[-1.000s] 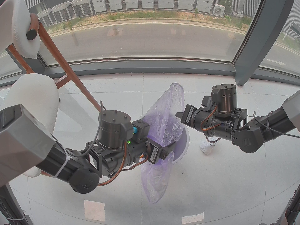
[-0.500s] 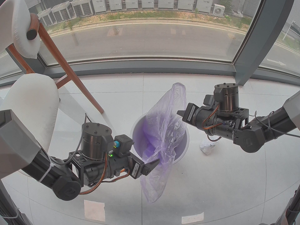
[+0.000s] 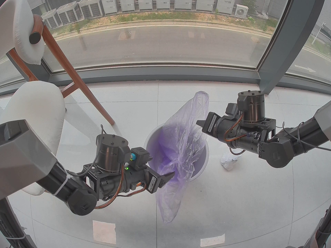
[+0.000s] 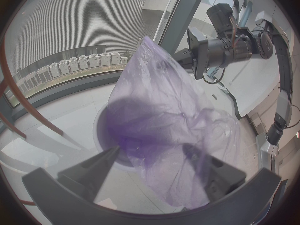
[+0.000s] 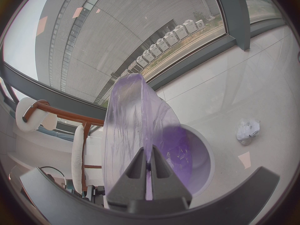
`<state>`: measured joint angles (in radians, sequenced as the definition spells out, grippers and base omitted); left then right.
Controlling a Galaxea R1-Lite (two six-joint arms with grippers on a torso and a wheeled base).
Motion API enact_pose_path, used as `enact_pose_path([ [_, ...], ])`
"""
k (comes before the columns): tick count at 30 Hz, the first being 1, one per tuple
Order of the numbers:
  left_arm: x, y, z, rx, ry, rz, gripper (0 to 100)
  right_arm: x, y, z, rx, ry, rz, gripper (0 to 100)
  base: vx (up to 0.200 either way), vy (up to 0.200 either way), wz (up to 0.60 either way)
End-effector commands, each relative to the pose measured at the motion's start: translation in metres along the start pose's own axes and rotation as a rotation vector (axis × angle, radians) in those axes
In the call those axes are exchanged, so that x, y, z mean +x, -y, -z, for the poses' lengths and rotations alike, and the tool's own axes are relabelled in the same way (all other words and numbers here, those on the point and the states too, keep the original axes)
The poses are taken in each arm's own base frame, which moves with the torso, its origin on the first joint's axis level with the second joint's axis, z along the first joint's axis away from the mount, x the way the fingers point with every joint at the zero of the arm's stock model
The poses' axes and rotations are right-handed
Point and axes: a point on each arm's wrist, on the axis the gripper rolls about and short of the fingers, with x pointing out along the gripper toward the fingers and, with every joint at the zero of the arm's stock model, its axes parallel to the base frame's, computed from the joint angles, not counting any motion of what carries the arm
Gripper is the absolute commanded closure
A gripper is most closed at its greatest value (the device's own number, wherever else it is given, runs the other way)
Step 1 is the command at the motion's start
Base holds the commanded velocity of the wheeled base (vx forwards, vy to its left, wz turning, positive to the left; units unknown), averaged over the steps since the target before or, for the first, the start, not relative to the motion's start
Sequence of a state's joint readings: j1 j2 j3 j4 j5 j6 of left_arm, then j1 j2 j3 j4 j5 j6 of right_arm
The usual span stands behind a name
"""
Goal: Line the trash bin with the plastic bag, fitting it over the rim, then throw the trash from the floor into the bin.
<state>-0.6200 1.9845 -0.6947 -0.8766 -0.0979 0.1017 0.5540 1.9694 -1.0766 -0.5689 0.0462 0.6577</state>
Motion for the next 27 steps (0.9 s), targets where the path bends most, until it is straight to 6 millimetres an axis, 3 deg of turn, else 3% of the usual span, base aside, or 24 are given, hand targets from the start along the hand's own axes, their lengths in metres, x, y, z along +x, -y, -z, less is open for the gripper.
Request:
enact_pose_path([
  [1,0.011,-0.009,-0.004,-0.02,0.019,0.006,100,-0.009,0.004,-0.01,-0.003,0.023,0.004,100,0.0,0.0,0.0],
  [8,-0.002,-0.04,-0.013,-0.087,0.058,-0.042,100,-0.027,0.023,-0.021,-0.061,-0.042,-0.013,100,0.0,0.0,0.0],
  [13,-0.007,-0.04,-0.023,-0.254,0.092,-0.019,100,-0.034,0.047,-0.021,-0.173,-0.146,-0.016,100,0.0,0.0,0.0],
  [16,-0.011,-0.04,-0.025,-0.26,0.092,-0.02,100,-0.038,0.053,-0.021,-0.198,-0.166,-0.02,100,0.0,0.0,0.0],
  [20,-0.025,-0.037,-0.032,-0.266,0.087,-0.026,100,-0.051,0.059,-0.008,-0.211,-0.251,-0.04,100,0.0,0.0,0.0],
  [27,-0.01,-0.051,-0.038,-0.385,0.106,-0.109,100,-0.05,0.071,0.01,-0.244,-0.326,-0.037,100,0.0,0.0,0.0],
])
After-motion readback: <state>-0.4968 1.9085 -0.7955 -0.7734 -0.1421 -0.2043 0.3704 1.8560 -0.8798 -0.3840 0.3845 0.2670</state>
